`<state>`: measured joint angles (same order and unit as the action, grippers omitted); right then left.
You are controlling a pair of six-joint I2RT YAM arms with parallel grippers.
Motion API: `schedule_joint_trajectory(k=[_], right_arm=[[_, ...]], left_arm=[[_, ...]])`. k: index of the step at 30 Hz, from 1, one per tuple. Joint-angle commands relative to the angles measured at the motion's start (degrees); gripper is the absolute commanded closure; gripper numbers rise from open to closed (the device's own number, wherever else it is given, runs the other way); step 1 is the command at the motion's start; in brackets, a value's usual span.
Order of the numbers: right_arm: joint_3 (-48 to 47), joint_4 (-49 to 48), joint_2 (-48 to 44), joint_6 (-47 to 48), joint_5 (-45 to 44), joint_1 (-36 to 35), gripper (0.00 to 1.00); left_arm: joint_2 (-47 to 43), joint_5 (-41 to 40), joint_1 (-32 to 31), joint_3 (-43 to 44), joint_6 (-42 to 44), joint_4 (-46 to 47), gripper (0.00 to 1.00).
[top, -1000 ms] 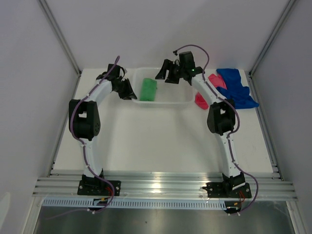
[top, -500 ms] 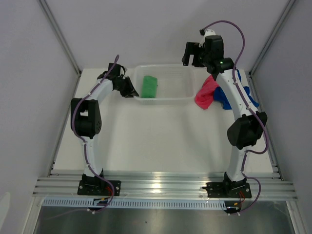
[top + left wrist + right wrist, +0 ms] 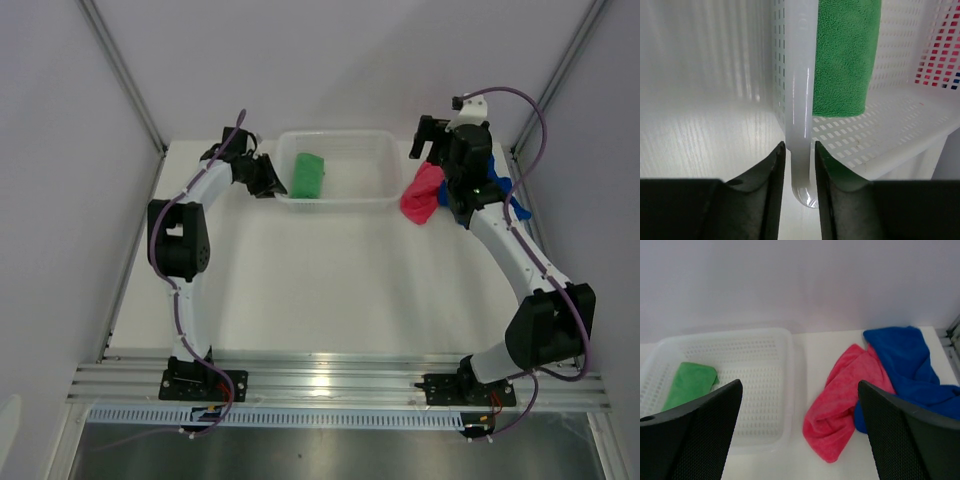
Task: Roll the towels
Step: Grab a towel with the right arm
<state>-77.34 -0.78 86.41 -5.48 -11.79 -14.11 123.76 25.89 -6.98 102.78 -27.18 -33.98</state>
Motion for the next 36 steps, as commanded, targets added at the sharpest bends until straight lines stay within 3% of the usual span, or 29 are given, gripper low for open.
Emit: schedule_joint_trajectory(k=[1,5,6,8,9,12,14,18,19,24,32,34,36], right_arm=[[0.97,-12.25,-4.41,2.3,-2.36,0.13,0.01],[-2.62,-0.06,-2.74,3.29,-4.72,0.83,0.08],[-3.6,3.46,-2.13,0.23,-4.91,1.53,0.12],[-5.09,12.15,0.33,-2.6,-5.26,3.29,0.34],[-6.58,15.25,1.21,-5.92,-5.61,3.73,0.52],[-5.64,23.0,3.67,-11.38,-3.16,6.1,0.83],[-3.62,24.94,5.86,-15.7,3.24,7.68,0.82],[-2.9,29.95,13.66,-21.5,9.41,9.18,0.45],[-2.9,29.69,15.35,-22.64,10.11,9.27,0.41],[-4.48,23.9,24.74,-24.41,13.81,9.19,0.39],[-10.9,22.13,35.93,-25.2,15.66,9.54,0.46],[-10.46,22.4,35.93,-25.37,14.96,9.54,0.57],[-9.59,22.57,35.32,-24.59,14.08,9.63,0.84]], left_arm=[[-0.54,-0.05,0.57,2.86,2.83,0.93,0.64],[-0.98,-0.14,0.57,3.92,4.15,-0.39,0.31],[-1.42,-0.05,0.57,3.92,4.33,-0.74,0.29],[-1.94,-0.49,0.57,3.83,4.94,-1.62,0.25],[-2.21,-0.75,0.57,4.0,5.2,-1.97,0.24],[-4.05,-3.03,0.48,4.71,7.48,-3.64,0.22],[-5.55,-6.36,0.39,6.72,10.47,-5.57,0.2],[-8.01,-12.6,0.48,11.29,19.5,-9.52,0.19],[-9.06,-13.75,0.48,12.0,21.19,-10.23,0.19],[-11.61,-18.94,0.57,15.96,33.05,-16.11,0.18],[-16.44,-21.76,0.74,10.44,36.93,-18.32,0.17],[-18.47,-20.71,0.83,8.49,36.93,-17.97,0.17],[-19.35,-20.53,0.83,7.26,37.02,-17.97,0.17]])
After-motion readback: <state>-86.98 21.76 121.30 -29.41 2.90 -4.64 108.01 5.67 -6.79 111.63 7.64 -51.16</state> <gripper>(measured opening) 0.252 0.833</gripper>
